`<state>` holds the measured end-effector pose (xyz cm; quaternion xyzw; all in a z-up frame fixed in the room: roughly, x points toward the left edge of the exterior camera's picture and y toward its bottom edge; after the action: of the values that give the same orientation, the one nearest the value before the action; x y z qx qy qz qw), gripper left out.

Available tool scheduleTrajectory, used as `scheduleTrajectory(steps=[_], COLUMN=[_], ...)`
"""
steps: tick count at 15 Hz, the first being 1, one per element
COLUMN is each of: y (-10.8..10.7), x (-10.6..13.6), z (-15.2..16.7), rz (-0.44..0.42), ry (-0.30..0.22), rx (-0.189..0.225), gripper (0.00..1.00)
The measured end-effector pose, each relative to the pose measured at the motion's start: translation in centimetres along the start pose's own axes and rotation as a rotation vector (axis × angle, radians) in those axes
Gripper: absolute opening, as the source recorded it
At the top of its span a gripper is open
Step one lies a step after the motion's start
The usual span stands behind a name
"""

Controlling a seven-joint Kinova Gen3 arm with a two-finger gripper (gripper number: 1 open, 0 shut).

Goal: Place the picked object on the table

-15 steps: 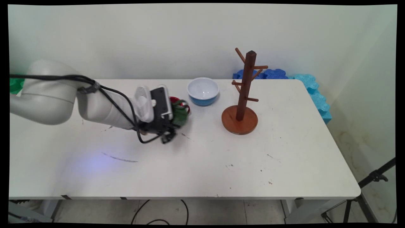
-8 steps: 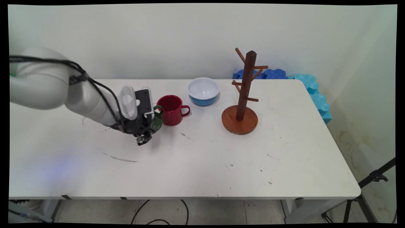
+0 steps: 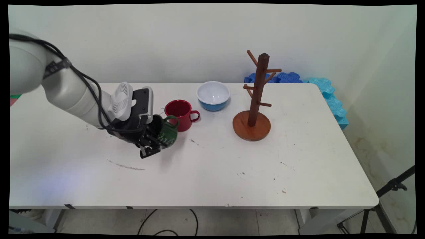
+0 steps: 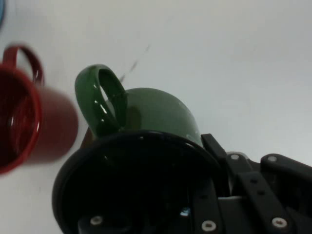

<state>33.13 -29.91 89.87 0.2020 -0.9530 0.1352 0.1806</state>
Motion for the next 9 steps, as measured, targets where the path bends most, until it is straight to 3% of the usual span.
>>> scheduleTrajectory(steps=[5, 9], y=[0.5, 0.4], x=[1.9, 3.7], z=[-1.0, -0.3], rz=[0.107, 0.207], ry=[0.050, 0.040], rx=[-0.033, -0.040], gripper=[0.00, 0.00])
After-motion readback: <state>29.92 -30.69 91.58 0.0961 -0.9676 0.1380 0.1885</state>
